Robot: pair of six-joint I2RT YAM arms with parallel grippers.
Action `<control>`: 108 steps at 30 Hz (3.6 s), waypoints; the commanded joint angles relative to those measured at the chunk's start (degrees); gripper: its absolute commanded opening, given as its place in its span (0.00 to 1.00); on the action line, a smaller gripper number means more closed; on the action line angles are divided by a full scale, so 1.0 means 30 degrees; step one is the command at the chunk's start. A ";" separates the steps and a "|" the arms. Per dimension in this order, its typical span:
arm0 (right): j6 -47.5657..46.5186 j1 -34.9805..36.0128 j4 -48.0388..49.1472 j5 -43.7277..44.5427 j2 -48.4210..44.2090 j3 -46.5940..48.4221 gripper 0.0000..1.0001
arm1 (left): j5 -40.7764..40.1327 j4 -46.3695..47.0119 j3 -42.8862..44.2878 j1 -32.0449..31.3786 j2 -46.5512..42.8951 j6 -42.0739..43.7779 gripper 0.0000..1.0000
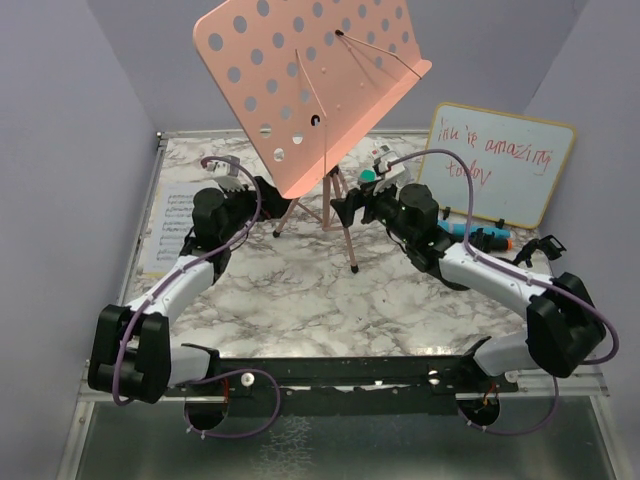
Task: Pack up the instrument practice props
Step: Adjust the music stand at the center of the board, then unscrew the knob on the music stand.
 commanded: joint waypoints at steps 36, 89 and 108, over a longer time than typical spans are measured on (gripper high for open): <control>0.3492 0.4695 -0.0526 1.9031 0.4639 0.3461 0.00 | -0.7697 -1.2733 0.2464 -0.1666 -0.7707 0.0906 0.99; -0.0018 -0.0842 0.1621 -0.4440 -0.0103 0.2045 0.85 | -0.0816 -1.1088 0.3286 0.0318 -0.6103 0.2831 0.99; -0.1492 -0.1411 0.6792 -0.6812 0.5372 0.6979 0.77 | 0.0384 -1.2104 0.2821 0.1205 -0.6877 0.6232 0.99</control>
